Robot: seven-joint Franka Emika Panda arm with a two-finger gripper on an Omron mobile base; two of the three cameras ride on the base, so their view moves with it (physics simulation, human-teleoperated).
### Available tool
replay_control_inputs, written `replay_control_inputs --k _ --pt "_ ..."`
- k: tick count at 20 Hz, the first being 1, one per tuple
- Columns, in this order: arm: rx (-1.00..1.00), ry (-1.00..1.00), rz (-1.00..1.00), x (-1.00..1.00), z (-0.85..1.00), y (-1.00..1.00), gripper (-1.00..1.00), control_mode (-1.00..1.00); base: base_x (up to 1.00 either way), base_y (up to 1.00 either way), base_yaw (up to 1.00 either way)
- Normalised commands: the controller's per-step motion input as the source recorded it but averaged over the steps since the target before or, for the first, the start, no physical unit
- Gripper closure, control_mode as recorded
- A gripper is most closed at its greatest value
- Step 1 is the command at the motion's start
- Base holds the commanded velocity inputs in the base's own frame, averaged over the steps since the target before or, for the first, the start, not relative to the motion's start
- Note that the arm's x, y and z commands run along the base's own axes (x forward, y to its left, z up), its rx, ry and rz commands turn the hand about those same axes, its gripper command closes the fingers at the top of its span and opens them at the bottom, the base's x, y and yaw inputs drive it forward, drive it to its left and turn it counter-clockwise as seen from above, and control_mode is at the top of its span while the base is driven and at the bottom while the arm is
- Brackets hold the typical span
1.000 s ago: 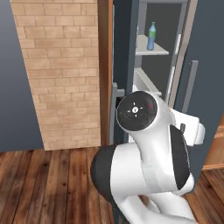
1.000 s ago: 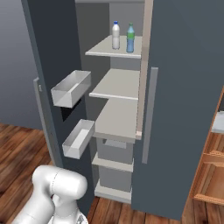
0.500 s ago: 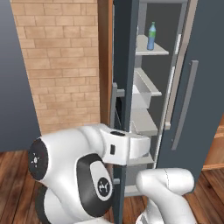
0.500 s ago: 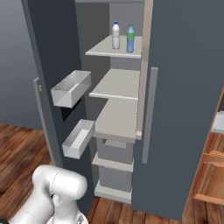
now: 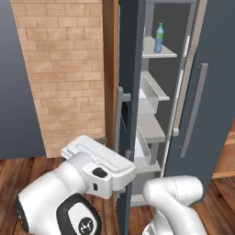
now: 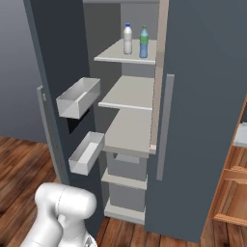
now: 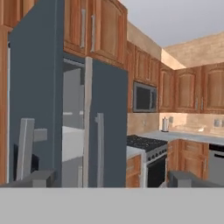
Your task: Take the bottled waters from the counter and place them in the freezer to freeze. Close the freezer door after placing the bottles.
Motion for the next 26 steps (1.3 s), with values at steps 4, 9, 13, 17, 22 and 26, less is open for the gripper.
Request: replay_control_inputs --k 4,9,13,17,22,26 --pt "0.0 -0.07 -0.02 0.56 -0.07 0.0 -1.0 -1.0 0.0 0.0 0.0" --pt "0.0 0.01 -0.09 0.65 0.0 0.0 -1.0 -1.0 0.0 0.0 0.0" --pt "0.11 0.06 -0.06 0.66 0.0 0.0 -1.0 -1.0 0.0 0.0 0.0" --pt "0.1 0.08 -0.04 0.62 0.0 0.0 -1.0 -1.0 0.0 0.0 0.0" --pt "0.05 0.06 -0.01 0.55 0.0 0.0 -1.0 -1.0 0.0 0.0 0.0" --pt "0.01 0.05 -0.02 0.51 0.0 0.0 -1.0 -1.0 0.0 0.0 0.0"
